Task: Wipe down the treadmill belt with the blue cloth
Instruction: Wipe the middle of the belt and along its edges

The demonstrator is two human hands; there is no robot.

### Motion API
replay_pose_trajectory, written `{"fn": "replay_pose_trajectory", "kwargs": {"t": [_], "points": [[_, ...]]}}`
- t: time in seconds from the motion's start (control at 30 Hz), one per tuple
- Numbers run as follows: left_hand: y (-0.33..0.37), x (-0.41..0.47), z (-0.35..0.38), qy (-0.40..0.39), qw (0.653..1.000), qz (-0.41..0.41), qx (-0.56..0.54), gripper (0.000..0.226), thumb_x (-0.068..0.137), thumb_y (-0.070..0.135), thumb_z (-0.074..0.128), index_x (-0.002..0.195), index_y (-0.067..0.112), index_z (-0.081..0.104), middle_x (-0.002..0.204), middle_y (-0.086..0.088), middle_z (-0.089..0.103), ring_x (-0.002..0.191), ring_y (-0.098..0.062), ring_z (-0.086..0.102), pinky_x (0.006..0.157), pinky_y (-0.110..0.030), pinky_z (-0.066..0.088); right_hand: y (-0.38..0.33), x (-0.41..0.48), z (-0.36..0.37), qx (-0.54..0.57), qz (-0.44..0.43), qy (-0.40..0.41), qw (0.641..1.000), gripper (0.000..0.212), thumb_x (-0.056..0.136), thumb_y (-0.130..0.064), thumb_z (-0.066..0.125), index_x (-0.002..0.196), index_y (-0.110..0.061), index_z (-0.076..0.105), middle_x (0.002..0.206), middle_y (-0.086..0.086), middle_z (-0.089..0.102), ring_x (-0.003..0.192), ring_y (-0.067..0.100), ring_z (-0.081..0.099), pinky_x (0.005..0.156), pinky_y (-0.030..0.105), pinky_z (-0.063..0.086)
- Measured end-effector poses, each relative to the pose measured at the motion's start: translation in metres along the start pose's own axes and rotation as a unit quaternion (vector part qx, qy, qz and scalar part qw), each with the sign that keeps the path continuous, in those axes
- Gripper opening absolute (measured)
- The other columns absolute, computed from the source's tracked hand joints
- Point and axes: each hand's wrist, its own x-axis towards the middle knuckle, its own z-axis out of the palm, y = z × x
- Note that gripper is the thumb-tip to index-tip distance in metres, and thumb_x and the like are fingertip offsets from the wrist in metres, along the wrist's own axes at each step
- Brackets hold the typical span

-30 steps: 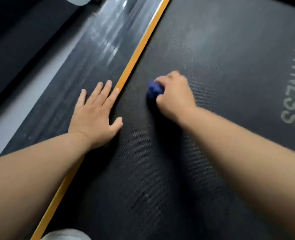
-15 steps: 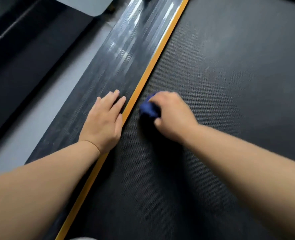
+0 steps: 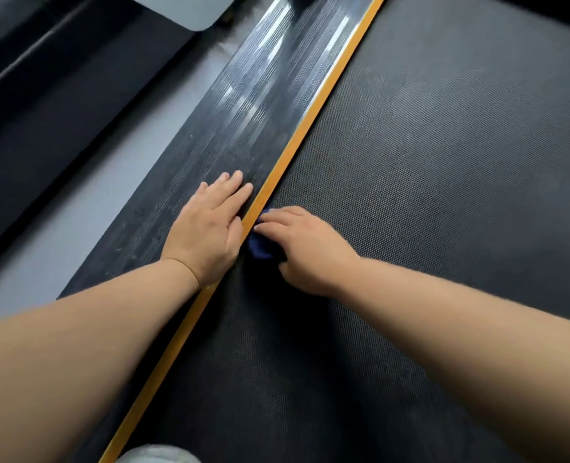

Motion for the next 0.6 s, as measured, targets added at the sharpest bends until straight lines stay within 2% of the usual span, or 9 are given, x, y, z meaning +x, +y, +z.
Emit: {"fn": "replay_pose_trajectory", "kwargs": {"t": [0.07, 0.1, 0.17, 0.23, 0.3, 0.4, 0.5, 0.53, 0.6], "points": [[-0.002, 0.001, -0.004, -0.017, 1.0, 0.005, 0.0, 0.063, 0.084, 0.028, 0.024, 0.139, 0.006, 0.046, 0.15, -0.01, 0.036, 0.14, -0.029, 0.029, 0.115, -0.034, 0.008, 0.008, 0.003, -0.008, -0.011, -0.004, -0.005, 1.0, 0.05, 0.071, -0.011, 0.052, 0.119, -0.017, 0.062, 0.128, 0.002, 0.059, 0.119, 0.028, 0.052, 0.098, 0.04, 0.045], [-0.003, 0.002, -0.007, -0.027, 1.0, 0.013, 0.011, 0.064, 0.084, 0.029, 0.023, 0.139, 0.006, 0.045, 0.151, -0.01, 0.035, 0.141, -0.029, 0.029, 0.115, -0.036, 0.008, 0.016, 0.007, -0.013, -0.014, 0.019, 0.017, 1.0, 0.047, 0.072, -0.01, 0.051, 0.116, -0.021, 0.063, 0.123, 0.0, 0.061, 0.116, 0.028, 0.053, 0.094, 0.039, 0.047], [-0.006, 0.003, -0.012, -0.049, 0.997, 0.026, 0.05, 0.063, 0.084, 0.03, 0.023, 0.14, 0.008, 0.045, 0.15, -0.011, 0.036, 0.14, -0.03, 0.03, 0.115, -0.043, 0.011, 0.033, 0.019, -0.026, -0.023, 0.126, 0.087, 0.988, 0.039, 0.075, -0.008, 0.049, 0.108, -0.022, 0.063, 0.116, 0.001, 0.061, 0.112, 0.028, 0.053, 0.089, 0.035, 0.047], [-0.009, -0.001, -0.014, -0.052, 0.995, 0.021, 0.079, 0.061, 0.087, 0.03, 0.024, 0.14, 0.011, 0.045, 0.15, -0.011, 0.036, 0.139, -0.03, 0.031, 0.115, -0.049, 0.013, 0.038, 0.024, -0.029, -0.04, 0.227, 0.133, 0.964, 0.035, 0.079, -0.008, 0.05, 0.111, -0.017, 0.061, 0.12, 0.005, 0.059, 0.115, 0.029, 0.05, 0.09, 0.035, 0.043], [-0.012, -0.007, -0.014, -0.041, 0.996, -0.013, 0.077, 0.057, 0.09, 0.033, 0.029, 0.141, 0.014, 0.044, 0.151, -0.012, 0.033, 0.141, -0.031, 0.027, 0.116, -0.05, 0.012, 0.022, 0.023, -0.017, -0.047, 0.205, 0.118, 0.97, 0.031, 0.08, -0.01, 0.049, 0.108, -0.015, 0.06, 0.117, 0.005, 0.058, 0.113, 0.028, 0.049, 0.089, 0.035, 0.043], [-0.017, -0.025, -0.018, -0.038, 0.995, -0.079, 0.053, 0.052, 0.096, 0.039, 0.042, 0.145, 0.021, 0.037, 0.157, -0.01, 0.02, 0.145, -0.027, 0.015, 0.117, -0.046, 0.007, -0.014, 0.005, 0.006, -0.019, 0.092, 0.077, 0.993, 0.034, 0.078, -0.01, 0.046, 0.108, -0.009, 0.062, 0.117, 0.008, 0.059, 0.113, 0.029, 0.05, 0.094, 0.036, 0.044], [-0.017, -0.04, -0.029, -0.079, 0.988, -0.106, 0.082, 0.056, 0.096, 0.046, 0.04, 0.148, 0.031, 0.027, 0.159, -0.005, 0.011, 0.146, -0.025, 0.007, 0.118, -0.047, 0.006, -0.019, -0.011, 0.009, -0.027, 0.006, 0.023, 0.999, 0.04, 0.079, -0.007, 0.048, 0.117, -0.006, 0.062, 0.127, 0.012, 0.058, 0.122, 0.032, 0.05, 0.099, 0.04, 0.044], [-0.014, -0.039, -0.034, -0.109, 0.983, -0.113, 0.097, 0.057, 0.096, 0.048, 0.036, 0.149, 0.034, 0.022, 0.16, -0.003, 0.007, 0.147, -0.024, 0.005, 0.118, -0.049, 0.009, -0.011, -0.01, 0.002, -0.043, 0.002, 0.006, 0.999, 0.041, 0.081, -0.008, 0.048, 0.12, -0.01, 0.06, 0.13, 0.009, 0.056, 0.124, 0.03, 0.047, 0.098, 0.041, 0.045], [-0.01, -0.029, -0.045, -0.185, 0.966, -0.124, 0.132, 0.06, 0.096, 0.051, 0.035, 0.15, 0.038, 0.011, 0.16, 0.0, -0.001, 0.147, -0.025, 0.003, 0.115, -0.051, 0.02, 0.014, 0.002, -0.009, -0.063, 0.061, 0.048, 0.995, 0.037, 0.081, -0.014, 0.044, 0.114, -0.017, 0.06, 0.124, 0.004, 0.057, 0.119, 0.028, 0.049, 0.092, 0.041, 0.048]]}}
